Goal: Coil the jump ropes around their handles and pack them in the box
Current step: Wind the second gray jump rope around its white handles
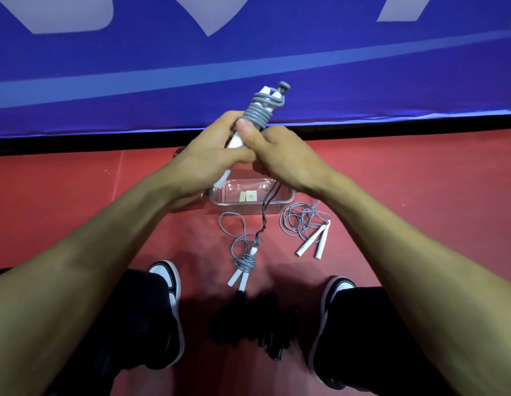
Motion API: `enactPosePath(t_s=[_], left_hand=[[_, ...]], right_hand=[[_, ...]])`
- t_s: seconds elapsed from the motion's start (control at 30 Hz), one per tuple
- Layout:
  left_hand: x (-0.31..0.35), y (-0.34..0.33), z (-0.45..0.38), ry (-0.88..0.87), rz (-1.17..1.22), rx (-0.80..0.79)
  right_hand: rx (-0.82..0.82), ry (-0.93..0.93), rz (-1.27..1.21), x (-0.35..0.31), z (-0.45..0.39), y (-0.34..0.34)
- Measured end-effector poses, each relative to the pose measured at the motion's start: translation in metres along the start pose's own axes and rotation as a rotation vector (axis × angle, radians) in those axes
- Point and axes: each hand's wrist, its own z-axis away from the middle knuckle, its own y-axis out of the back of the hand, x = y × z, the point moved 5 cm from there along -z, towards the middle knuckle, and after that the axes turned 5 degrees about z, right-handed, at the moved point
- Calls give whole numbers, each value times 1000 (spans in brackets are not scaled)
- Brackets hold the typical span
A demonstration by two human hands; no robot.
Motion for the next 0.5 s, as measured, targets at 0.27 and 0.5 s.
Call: enactPosePath(t_s=[0.27, 0.5], left_hand=[[-1, 21, -1, 51, -39, -107], [2, 28, 1, -28, -442, 99]], right_hand=[[-74, 5, -70, 5, 3, 7], [-116, -94, 115, 16, 4, 6]])
